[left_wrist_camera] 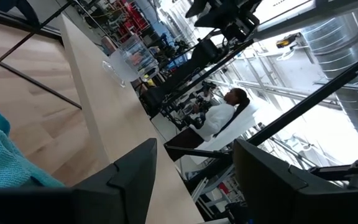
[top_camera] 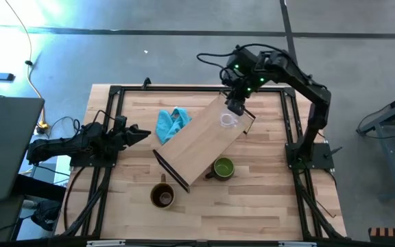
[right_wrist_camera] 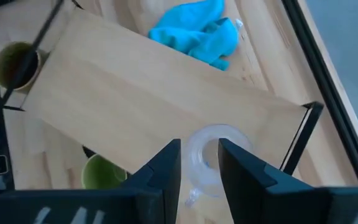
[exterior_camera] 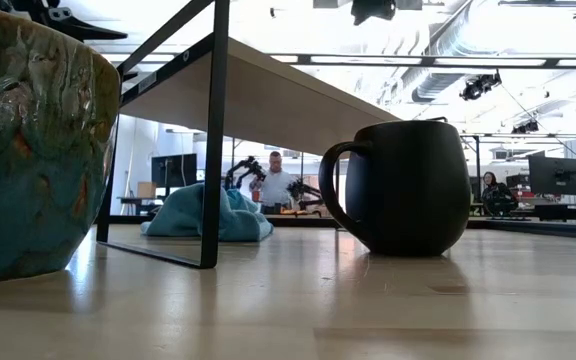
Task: Stack small to large cups/mugs on shelf
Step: Put the black mug on the shelf
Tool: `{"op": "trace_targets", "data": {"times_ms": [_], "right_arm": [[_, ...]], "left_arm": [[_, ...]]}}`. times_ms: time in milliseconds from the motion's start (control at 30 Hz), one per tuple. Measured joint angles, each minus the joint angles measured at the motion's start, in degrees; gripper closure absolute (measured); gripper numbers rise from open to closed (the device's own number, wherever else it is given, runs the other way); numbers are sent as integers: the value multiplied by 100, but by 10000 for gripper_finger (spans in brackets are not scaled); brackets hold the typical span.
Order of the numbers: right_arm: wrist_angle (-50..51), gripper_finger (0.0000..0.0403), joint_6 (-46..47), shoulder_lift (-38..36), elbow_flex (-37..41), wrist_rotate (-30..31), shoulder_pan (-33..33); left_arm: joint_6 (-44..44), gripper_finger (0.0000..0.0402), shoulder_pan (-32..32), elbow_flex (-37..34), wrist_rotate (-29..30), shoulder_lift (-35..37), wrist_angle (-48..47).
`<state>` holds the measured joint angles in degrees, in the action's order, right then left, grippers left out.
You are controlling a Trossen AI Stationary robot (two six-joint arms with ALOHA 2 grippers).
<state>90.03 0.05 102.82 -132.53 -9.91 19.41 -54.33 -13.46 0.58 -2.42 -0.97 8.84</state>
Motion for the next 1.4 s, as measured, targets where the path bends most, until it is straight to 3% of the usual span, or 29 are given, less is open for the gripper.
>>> {"op": "trace_targets", "data": {"times_ms": [567,800,1400], "right_arm": [[-30,304,-545,-285,-2,-63,-787],[-592,304,-904,-333,-2,-7,-1156],[-1499,304,-804,-1008,-2,60,-1597]], "left_arm": [[-7,202,-1,0,-11,-1,2],[-109,202,1,0,-12,0,2],[-135,202,0,0,-144,0,-39]]}}
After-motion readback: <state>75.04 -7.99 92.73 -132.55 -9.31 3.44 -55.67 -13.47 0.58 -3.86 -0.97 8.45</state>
